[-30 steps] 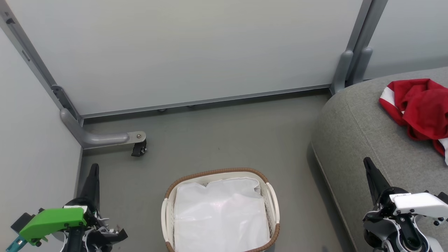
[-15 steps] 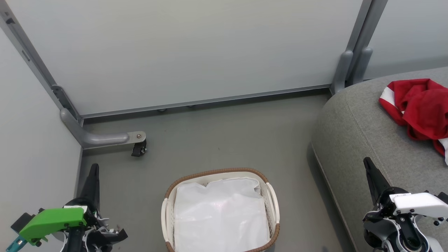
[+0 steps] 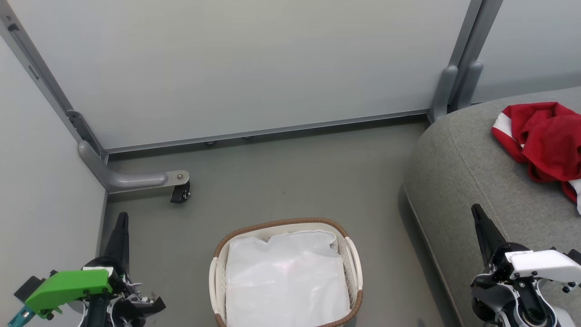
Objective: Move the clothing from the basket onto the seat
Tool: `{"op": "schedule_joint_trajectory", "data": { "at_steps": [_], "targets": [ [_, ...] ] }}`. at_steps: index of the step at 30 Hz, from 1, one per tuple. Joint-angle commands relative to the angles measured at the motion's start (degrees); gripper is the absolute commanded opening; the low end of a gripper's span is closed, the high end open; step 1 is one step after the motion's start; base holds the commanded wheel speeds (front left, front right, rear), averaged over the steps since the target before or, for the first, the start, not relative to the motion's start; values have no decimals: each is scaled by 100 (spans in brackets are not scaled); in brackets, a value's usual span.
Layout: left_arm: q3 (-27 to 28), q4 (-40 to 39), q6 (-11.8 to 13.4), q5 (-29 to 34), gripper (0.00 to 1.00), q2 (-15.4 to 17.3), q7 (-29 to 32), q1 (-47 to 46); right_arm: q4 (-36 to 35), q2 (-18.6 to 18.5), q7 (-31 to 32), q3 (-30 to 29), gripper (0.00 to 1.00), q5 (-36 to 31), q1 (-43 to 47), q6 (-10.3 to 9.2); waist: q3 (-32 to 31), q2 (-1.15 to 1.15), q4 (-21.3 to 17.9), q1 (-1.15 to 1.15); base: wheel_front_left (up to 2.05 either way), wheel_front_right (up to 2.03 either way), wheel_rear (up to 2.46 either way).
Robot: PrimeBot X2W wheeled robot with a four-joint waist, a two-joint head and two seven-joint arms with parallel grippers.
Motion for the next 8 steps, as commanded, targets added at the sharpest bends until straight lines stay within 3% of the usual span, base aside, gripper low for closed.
{"op": "schedule_joint_trajectory", "data": {
  "at_steps": [1,8],
  "targets": [
    [10,-8,-21,-24,0,32,17,-66,-19,-35,15,-10,0,20,-46,0,0,0,0,0,0,0,0],
    [10,-8,-21,-23,0,32,18,-66,-19,-35,15,-10,0,20,-46,0,0,0,0,0,0,0,0]
  ]
}}
